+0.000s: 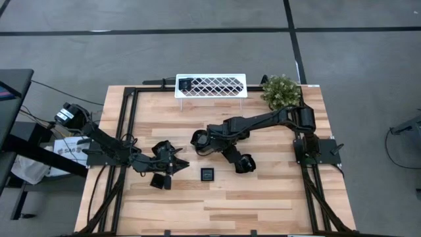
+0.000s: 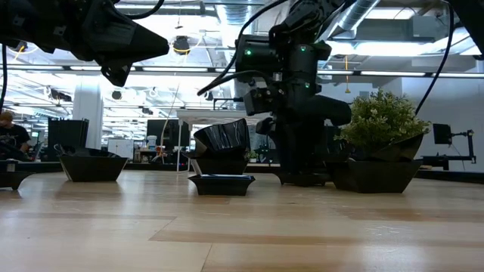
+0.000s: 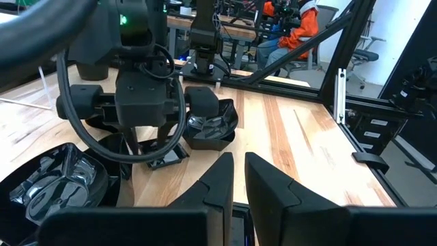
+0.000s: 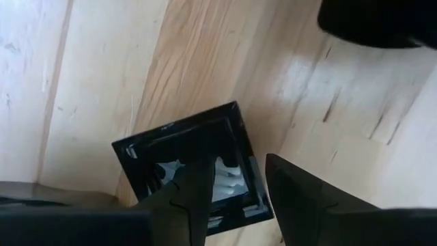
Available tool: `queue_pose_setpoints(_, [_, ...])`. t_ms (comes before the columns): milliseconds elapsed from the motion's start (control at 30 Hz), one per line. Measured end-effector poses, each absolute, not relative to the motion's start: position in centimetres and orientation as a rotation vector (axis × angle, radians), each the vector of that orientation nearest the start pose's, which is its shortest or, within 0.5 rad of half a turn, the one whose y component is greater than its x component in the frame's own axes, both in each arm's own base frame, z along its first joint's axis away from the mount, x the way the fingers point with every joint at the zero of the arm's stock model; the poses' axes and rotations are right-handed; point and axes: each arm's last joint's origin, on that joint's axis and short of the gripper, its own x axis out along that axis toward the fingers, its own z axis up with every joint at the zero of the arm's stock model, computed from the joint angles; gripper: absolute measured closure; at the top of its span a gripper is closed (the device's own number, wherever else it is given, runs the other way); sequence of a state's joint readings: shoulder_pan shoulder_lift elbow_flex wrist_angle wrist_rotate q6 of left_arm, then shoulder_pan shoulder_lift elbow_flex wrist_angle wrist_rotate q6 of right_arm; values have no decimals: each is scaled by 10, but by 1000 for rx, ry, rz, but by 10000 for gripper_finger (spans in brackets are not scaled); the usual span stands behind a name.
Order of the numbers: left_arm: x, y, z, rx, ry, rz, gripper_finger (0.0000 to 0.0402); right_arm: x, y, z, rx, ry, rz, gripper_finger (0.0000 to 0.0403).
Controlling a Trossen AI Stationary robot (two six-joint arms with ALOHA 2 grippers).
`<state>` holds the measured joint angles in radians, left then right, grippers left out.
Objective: Pick & Place Mini shaped plates
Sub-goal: Stack the top black square plate on top of the black square plate on the shelf
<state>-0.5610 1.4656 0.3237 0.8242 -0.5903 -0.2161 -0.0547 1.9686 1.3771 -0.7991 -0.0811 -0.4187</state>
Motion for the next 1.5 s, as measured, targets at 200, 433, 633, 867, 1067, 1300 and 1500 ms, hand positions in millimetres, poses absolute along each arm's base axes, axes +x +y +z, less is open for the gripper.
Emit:
queue_pose_setpoints(200, [208,-112,139,-41,261,57,362,378,-19,165,-258,1338,306,276])
queue_pose_setpoints(433, [208,-112,139,-41,261,57,362,378,-19,165,-258,1339,307,276])
queue_pose_setpoints(633, [208,-112,140,-44,260,57,362,378,-19,166,-263,1334,309,278])
queue_pose_setpoints(867, [208,-112,140,-45,258,57,362,378,-19,165,-263,1334,309,311])
queue_pose_setpoints(1067, [209,-112,140,-47,256,57,362,378,-19,165,-265,1334,310,342])
queue_pose_setpoints(1300, [209,-112,140,-47,256,57,362,378,-21,165,-264,1335,307,362])
queue_pose_setpoints(1500, [209,-112,140,-47,256,57,362,378,-21,166,-271,1333,311,391])
